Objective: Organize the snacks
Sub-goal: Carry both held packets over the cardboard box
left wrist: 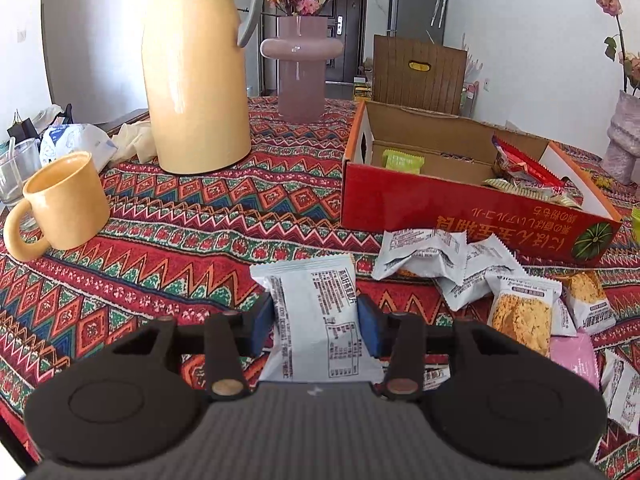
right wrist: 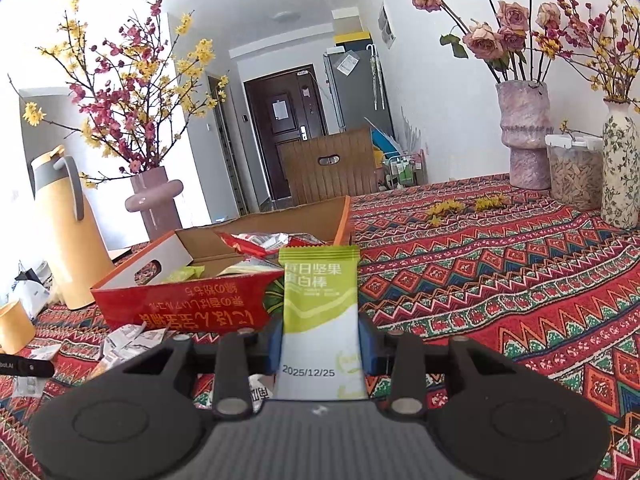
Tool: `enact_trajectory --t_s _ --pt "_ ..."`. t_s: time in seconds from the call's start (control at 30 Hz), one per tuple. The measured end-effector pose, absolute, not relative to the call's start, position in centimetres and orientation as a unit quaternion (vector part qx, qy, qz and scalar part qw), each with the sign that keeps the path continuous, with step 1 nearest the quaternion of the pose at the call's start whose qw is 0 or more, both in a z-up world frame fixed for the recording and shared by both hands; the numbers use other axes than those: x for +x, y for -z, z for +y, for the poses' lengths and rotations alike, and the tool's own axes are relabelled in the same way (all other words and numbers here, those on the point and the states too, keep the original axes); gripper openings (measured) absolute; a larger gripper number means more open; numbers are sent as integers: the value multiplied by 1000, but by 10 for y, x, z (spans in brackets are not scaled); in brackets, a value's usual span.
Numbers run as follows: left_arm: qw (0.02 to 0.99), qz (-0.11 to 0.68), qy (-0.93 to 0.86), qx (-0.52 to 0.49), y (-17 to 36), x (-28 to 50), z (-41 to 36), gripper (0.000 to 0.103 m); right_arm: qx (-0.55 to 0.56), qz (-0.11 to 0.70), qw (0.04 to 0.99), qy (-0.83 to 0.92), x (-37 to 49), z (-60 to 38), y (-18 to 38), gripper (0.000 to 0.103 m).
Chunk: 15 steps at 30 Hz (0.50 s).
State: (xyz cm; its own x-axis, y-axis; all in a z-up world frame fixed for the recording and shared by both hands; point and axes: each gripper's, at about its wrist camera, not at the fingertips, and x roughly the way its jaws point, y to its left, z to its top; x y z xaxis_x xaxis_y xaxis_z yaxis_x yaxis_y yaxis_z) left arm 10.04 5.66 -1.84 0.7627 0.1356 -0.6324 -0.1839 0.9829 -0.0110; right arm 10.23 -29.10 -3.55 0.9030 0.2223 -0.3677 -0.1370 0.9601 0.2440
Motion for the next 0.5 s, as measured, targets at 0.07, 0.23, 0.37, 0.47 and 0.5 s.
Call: enact_trajectory --t_s 0.07,0.23,0.37,0.47,0.5 --pt "942 324 -82 -34 12 102 54 46 103 192 971 -96 103 -289 29 36" --pt "950 301 -74 -28 -3 108 48 46 98 173 975 -102 109 -282 14 36" --pt "957 282 -67 -22 -16 116 42 46 94 158 977 -108 116 -276 0 36" --pt "961 268 -61 -15 -27 122 37 46 89 147 978 -115 122 -269 -10 36" --pt "963 263 -60 -13 -31 124 36 46 87 143 979 -117 124 -266 -13 36"
